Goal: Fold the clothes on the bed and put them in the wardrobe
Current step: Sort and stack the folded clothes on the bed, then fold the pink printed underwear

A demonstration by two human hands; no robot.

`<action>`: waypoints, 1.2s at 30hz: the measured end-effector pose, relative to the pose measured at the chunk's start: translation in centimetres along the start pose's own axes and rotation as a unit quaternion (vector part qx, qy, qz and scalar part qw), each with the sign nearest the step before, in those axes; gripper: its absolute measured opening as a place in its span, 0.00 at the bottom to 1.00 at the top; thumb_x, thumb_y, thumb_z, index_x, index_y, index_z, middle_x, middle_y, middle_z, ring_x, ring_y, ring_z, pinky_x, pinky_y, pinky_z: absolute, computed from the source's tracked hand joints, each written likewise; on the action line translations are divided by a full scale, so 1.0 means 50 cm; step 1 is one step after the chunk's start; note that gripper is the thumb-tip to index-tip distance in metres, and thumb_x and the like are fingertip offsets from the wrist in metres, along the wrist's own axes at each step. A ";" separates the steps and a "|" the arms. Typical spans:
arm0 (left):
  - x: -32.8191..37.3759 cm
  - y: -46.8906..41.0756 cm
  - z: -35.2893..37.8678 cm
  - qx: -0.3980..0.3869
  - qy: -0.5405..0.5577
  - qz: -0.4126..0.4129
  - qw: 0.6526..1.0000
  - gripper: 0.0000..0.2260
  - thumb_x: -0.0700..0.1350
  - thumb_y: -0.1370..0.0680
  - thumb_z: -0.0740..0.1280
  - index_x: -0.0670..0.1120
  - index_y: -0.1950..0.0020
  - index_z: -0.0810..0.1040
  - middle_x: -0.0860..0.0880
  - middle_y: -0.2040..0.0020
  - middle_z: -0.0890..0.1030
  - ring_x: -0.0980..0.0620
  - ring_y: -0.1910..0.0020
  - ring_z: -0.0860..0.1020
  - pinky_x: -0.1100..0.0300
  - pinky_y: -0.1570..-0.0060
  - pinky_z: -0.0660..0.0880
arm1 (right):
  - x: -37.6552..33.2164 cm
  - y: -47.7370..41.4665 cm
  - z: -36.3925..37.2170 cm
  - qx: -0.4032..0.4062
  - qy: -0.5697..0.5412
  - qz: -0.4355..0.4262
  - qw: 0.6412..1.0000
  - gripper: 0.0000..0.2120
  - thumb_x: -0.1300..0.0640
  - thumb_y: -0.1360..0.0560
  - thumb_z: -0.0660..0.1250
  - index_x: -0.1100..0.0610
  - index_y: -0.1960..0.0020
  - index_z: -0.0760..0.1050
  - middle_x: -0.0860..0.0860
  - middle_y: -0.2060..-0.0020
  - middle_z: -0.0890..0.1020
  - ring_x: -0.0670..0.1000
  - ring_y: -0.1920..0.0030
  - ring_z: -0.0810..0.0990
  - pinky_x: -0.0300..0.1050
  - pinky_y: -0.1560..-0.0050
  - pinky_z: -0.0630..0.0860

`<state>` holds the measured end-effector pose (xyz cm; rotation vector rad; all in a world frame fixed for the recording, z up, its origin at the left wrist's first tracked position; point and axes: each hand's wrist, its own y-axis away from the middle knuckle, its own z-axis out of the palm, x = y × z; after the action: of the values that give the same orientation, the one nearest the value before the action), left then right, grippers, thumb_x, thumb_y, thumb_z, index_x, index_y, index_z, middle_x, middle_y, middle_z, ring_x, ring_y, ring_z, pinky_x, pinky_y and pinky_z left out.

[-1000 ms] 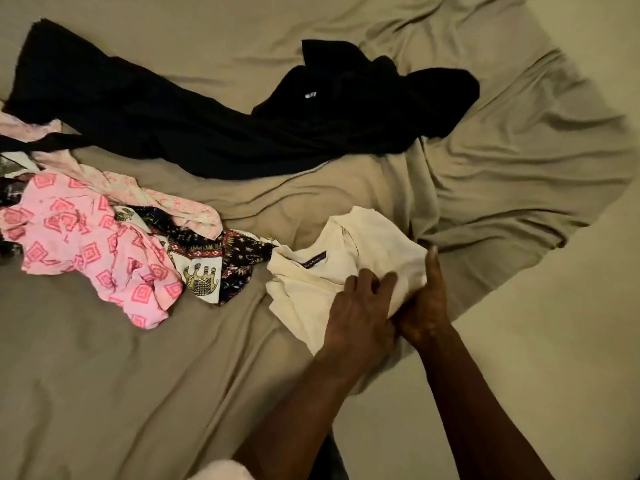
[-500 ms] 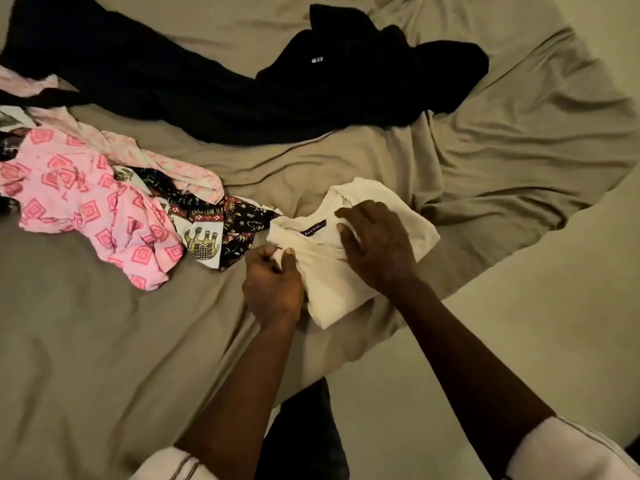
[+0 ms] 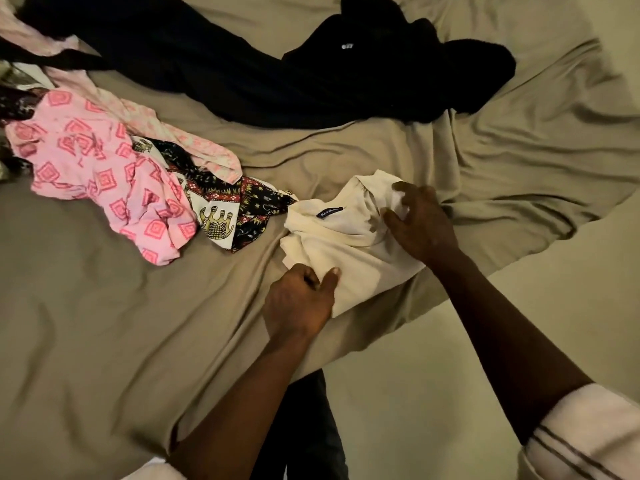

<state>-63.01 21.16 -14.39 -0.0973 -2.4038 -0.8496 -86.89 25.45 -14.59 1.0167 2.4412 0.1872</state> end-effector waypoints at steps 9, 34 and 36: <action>-0.053 0.057 0.012 0.029 0.106 0.043 0.993 0.19 0.52 0.23 0.74 0.49 0.67 0.69 0.52 0.72 0.74 0.54 0.67 0.75 0.63 0.67 0.66 | 0.001 -0.040 0.017 0.160 -0.076 0.089 0.980 0.07 0.55 0.20 0.63 0.55 0.50 0.80 0.55 0.52 0.83 0.59 0.49 0.81 0.52 0.45 0.75; -0.124 -0.111 -0.140 0.263 0.121 -0.016 0.957 0.13 0.55 0.18 0.64 0.46 0.49 0.78 0.46 0.54 0.81 0.44 0.53 0.79 0.53 0.54 0.72 | -0.207 -0.083 0.106 0.211 -0.148 -0.135 0.957 0.12 0.52 0.21 0.63 0.57 0.45 0.80 0.55 0.51 0.80 0.56 0.48 0.79 0.55 0.45 0.76; -0.184 -0.143 -0.198 0.297 0.056 0.008 0.953 0.16 0.57 0.22 0.65 0.46 0.43 0.79 0.43 0.48 0.80 0.40 0.46 0.78 0.48 0.46 0.74 | -0.299 -0.071 0.146 0.170 -0.151 -0.196 0.954 0.10 0.54 0.21 0.64 0.58 0.48 0.81 0.56 0.52 0.81 0.57 0.50 0.79 0.53 0.47 0.76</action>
<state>-52.23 10.69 -17.13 0.1634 -2.4387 -0.0921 -76.56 12.03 -16.29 0.6087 2.3697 -0.5007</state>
